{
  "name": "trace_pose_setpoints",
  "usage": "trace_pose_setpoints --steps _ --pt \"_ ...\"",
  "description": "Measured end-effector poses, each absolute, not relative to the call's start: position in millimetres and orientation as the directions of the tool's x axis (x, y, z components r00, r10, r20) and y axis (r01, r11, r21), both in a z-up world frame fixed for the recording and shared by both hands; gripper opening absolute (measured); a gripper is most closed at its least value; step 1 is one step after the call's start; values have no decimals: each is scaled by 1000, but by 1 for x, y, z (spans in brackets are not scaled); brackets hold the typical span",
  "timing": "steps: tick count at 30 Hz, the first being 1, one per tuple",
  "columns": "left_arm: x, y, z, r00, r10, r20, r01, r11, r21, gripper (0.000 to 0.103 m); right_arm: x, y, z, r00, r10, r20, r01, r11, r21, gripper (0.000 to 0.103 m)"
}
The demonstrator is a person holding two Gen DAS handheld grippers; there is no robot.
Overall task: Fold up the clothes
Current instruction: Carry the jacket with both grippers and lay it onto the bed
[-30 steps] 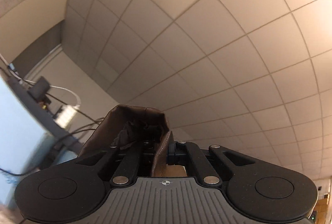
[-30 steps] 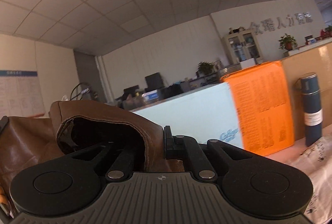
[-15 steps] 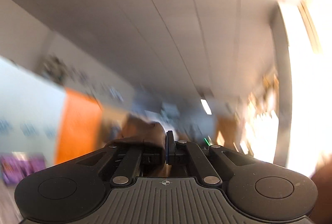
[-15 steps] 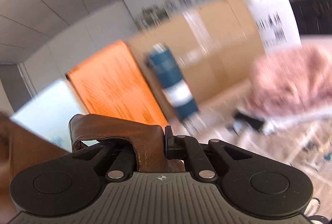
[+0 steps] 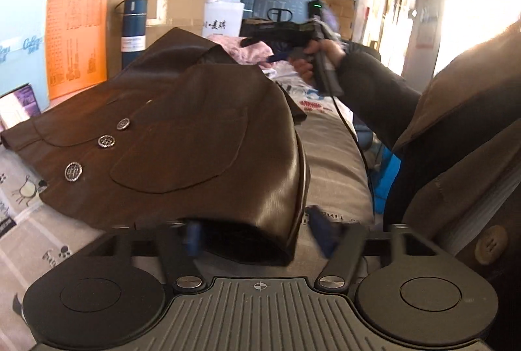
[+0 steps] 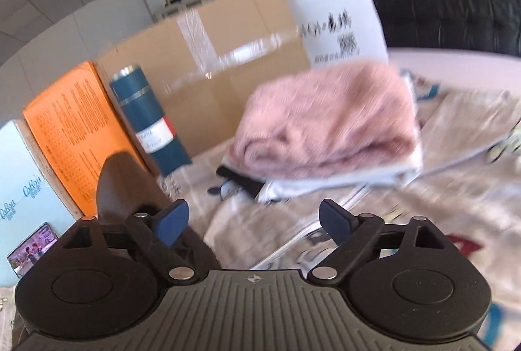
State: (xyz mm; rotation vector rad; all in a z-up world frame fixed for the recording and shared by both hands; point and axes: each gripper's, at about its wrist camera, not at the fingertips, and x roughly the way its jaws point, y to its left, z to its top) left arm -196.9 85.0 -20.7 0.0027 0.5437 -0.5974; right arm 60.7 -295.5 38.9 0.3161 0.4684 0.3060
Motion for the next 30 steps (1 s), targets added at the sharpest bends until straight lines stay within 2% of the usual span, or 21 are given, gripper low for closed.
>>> trace_pose_setpoints --steps 3,5,6,9,14,16,19,21,22,23,24,26,29,30 --pt "-202 80 -20 708 -531 -466 501 842 -199 85 31 -307 48 854 390 -343 -274 900 340 94" --pt "-205 79 -22 709 -529 -467 481 846 -229 90 11 -314 51 849 424 -316 -323 889 325 102" --pt "-207 78 -23 706 -530 -470 474 846 -243 91 1 -316 51 842 440 -311 -346 884 314 103" --pt "-210 63 -25 710 -505 -491 443 862 -245 91 -22 -313 37 789 474 -390 -380 876 297 103" --pt "-214 47 -33 731 -424 -536 351 906 -238 94 -32 -315 -1 666 566 -487 -344 812 472 103" --pt "-216 39 -37 735 -433 -521 349 901 -256 102 -35 -312 -9 651 587 -482 -345 794 501 101" --pt "-214 32 -37 743 -426 -516 341 905 -257 103 -40 -302 -9 636 604 -480 -373 785 494 94" --pt "-210 31 -37 757 -409 -510 316 912 -263 102 -44 -295 -11 633 608 -479 -389 785 483 81" --pt "-209 31 -36 767 -395 -505 297 917 -267 102 -45 -292 -12 635 606 -479 -396 788 471 63" --pt "-208 32 -36 777 -381 -500 278 922 -270 95 -45 -290 -13 632 608 -481 -402 788 466 45" --pt "-208 33 -36 788 -362 -498 262 929 -261 88 -46 -288 -14 629 609 -483 -408 788 462 41" --pt "-208 36 -35 808 -319 -495 229 945 -235 39 -44 -291 -17 610 640 -468 -422 762 491 16" --pt "-210 46 -30 836 -284 -469 190 952 -239 14 -44 -302 -17 596 690 -410 -440 708 552 10" --pt "-211 49 -29 845 -272 -460 176 954 -241 12 -45 -305 -15 603 695 -392 -443 700 560 9"
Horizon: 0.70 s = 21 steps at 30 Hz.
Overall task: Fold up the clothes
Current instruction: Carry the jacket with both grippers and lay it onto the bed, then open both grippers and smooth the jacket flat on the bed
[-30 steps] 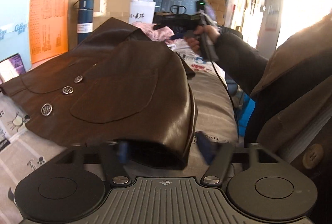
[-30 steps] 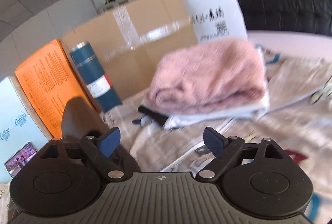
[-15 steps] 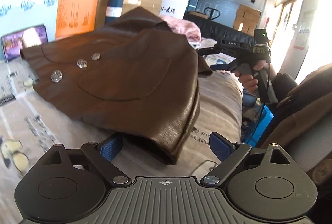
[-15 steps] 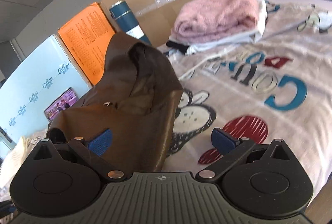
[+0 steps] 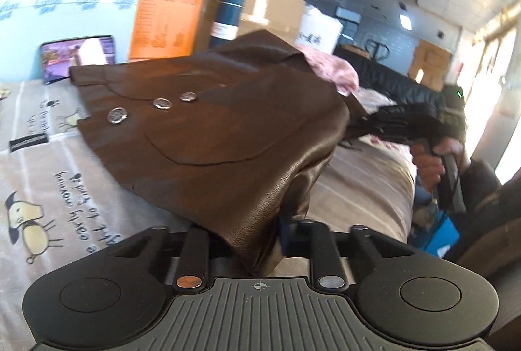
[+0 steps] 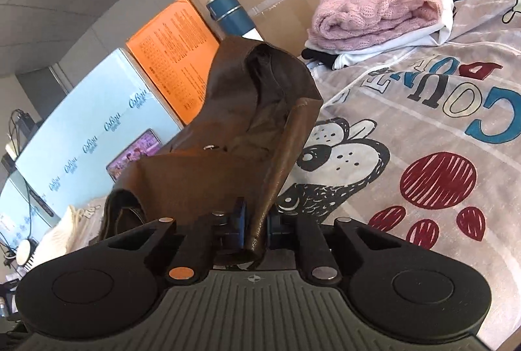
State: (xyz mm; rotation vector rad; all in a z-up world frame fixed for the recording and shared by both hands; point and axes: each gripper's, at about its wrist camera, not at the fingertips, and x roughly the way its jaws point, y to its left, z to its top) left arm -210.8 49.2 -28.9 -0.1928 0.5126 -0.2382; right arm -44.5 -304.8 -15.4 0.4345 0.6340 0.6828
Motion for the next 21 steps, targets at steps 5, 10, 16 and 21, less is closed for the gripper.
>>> trace_pose_setpoints --steps 5,10,16,21 --pt "-226 65 5 923 -213 -320 166 972 -167 7 -46 -326 8 642 725 -248 -438 613 658 6" --pt "-248 81 30 940 -263 -216 228 958 -175 8 -55 -353 30 683 719 -133 -443 551 707 6" --pt "-255 76 0 814 -411 -410 359 911 -201 47 -64 -378 8 722 627 -293 -335 688 644 14" --pt "-244 84 -19 780 -448 -436 327 887 -326 91 -71 -394 -6 781 485 -394 -212 799 563 49"
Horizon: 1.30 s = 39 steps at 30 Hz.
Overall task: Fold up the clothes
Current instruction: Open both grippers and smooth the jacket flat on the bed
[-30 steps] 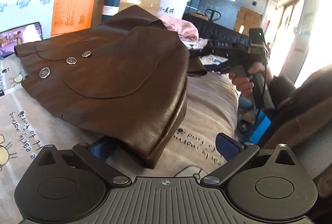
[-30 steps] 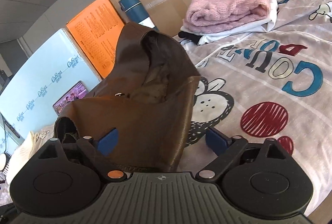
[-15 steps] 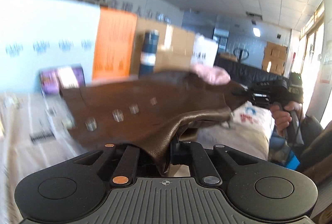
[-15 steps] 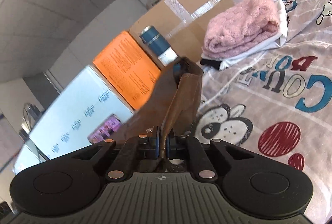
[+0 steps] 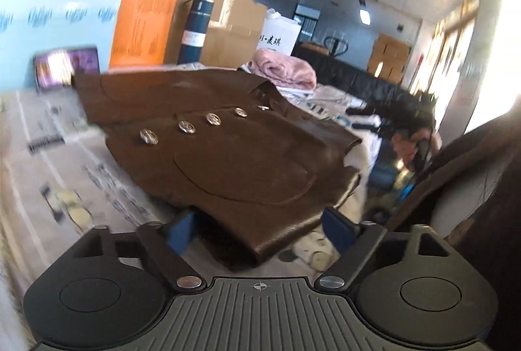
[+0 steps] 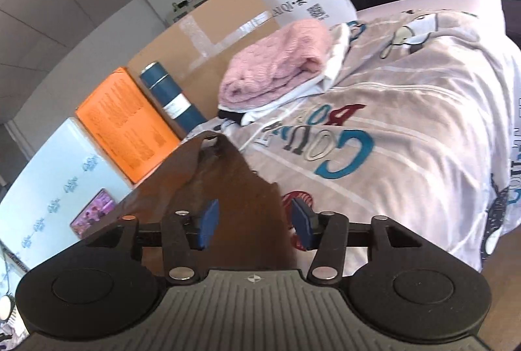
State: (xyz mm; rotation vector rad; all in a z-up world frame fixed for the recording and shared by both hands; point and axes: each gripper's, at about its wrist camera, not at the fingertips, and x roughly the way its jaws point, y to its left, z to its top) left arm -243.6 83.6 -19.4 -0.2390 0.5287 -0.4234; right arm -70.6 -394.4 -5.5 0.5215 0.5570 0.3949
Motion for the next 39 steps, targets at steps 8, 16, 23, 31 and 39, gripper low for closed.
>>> trace_pose_setpoints --steps 8,16,23,31,39 --pt "-200 111 -32 784 -474 -401 227 819 -526 96 -71 -379 11 804 496 -327 -295 812 504 75" --pt "-150 134 -39 807 -337 -486 20 837 -547 24 -58 -317 22 686 648 -331 -499 750 433 82" --pt "-120 121 -28 801 -140 -582 -40 958 -285 10 -27 -269 26 598 698 -395 -564 716 411 82" --pt "-104 154 0 865 28 -501 -181 948 -261 86 40 -233 34 498 723 -479 -493 691 529 82" --pt "-69 189 -37 835 34 -549 -267 898 -350 18 105 -208 8 526 610 -593 -342 790 509 81"
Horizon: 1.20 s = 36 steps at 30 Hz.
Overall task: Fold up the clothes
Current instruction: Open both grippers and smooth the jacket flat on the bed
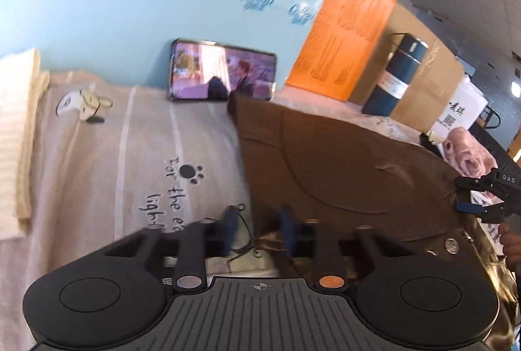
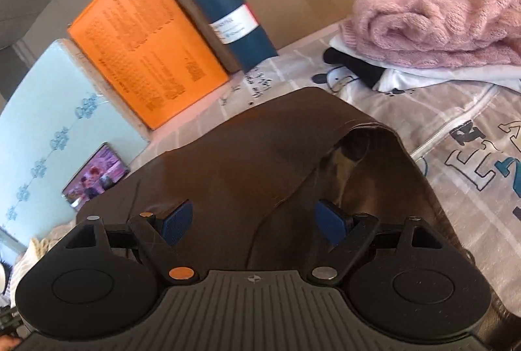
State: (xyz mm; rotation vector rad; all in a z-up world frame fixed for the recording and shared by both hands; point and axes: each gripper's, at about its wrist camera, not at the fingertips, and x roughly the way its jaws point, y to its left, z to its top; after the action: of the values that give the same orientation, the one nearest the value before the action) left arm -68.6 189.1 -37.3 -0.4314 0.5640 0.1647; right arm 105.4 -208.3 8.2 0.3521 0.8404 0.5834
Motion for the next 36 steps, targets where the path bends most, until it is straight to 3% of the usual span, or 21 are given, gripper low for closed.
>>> trace_pose_setpoints --steps 9,14,15,17,21,22,23,25,27,29,31,36 --pt "-74 172 -37 838 -28 -545 -162 941 -297 17 157 -217 5 668 526 -527 -272 831 485 81" --pt "-75 173 -37 844 -34 -535 -148 945 -293 23 159 -224 -3 643 562 -521 -309 812 495 81" --pt "-77 174 -36 849 -34 -528 -147 944 -297 25 156 -222 -1 641 563 -521 -327 815 478 81" --pt "-80 174 -32 860 -23 -509 -150 943 -297 42 148 -218 5 629 572 -526 -375 816 440 82" --pt "-85 174 -26 879 -21 -476 -147 939 -312 52 124 -221 22 621 621 -478 -480 783 395 86" --pt "-86 175 -25 884 -22 -467 -146 936 -321 57 117 -224 25 624 633 -458 -499 774 391 88" --pt "-87 176 -24 889 -21 -458 -148 932 -332 68 110 -227 29 626 645 -439 -517 764 386 91" --pt "-92 176 -22 904 -15 -426 -150 925 -349 77 94 -232 35 632 666 -395 -549 745 378 100" --pt "-96 176 -19 920 -8 -392 -148 918 -368 78 77 -237 38 642 682 -350 -583 731 356 103" --pt "-101 174 -16 929 22 -369 -170 911 -375 91 59 -242 40 650 691 -316 -617 722 312 103" --pt "-108 170 -12 938 61 -342 -195 907 -374 97 40 -246 41 647 706 -287 -654 708 268 103" --pt "-130 150 -2 955 169 -242 -240 923 -300 103 1 -253 40 607 749 -266 -736 656 168 103"
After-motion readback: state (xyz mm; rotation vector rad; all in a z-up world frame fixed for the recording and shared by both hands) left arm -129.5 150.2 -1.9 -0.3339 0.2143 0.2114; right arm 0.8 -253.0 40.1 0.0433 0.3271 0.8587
